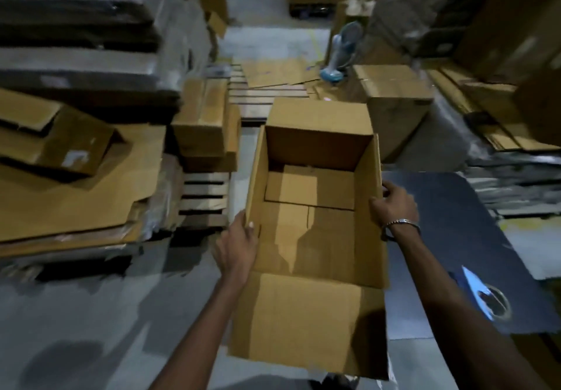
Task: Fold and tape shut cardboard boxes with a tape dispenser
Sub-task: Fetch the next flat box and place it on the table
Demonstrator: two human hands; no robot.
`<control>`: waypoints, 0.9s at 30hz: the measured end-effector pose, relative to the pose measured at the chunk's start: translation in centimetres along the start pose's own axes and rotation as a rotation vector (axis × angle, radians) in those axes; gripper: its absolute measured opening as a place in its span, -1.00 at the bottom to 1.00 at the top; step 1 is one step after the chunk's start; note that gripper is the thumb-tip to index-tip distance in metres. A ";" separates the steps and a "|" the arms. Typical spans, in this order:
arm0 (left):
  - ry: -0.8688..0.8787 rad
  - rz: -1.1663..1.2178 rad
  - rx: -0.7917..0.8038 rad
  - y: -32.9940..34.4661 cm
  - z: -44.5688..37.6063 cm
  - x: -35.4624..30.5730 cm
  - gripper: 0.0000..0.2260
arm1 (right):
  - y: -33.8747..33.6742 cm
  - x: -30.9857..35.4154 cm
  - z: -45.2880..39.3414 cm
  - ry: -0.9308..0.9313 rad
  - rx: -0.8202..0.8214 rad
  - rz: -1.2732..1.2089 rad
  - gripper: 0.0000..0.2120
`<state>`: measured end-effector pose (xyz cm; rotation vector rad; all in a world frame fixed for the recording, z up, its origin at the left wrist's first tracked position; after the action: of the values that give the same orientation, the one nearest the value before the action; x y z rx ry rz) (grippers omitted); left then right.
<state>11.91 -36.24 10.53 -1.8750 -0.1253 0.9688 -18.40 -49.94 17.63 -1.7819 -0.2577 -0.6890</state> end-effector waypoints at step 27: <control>0.190 0.305 0.247 6.9 12.1 -8.2 -0.08 | -2.7 -20.7 -15.3 0.163 0.681 -0.201 -0.25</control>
<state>-3.88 -34.96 7.20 -1.7731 0.3881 0.9534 -41.31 -59.86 10.63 -1.0545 -0.4982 -0.7701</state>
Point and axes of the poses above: each hand's wrist, its own z-axis away from the middle knuckle, its own y-axis out of the palm, x = y × z, the point moved 1 cm from there along -z, towards the middle knuckle, and after that the axes turned 13 degrees about -x, right-handed, at the moved point
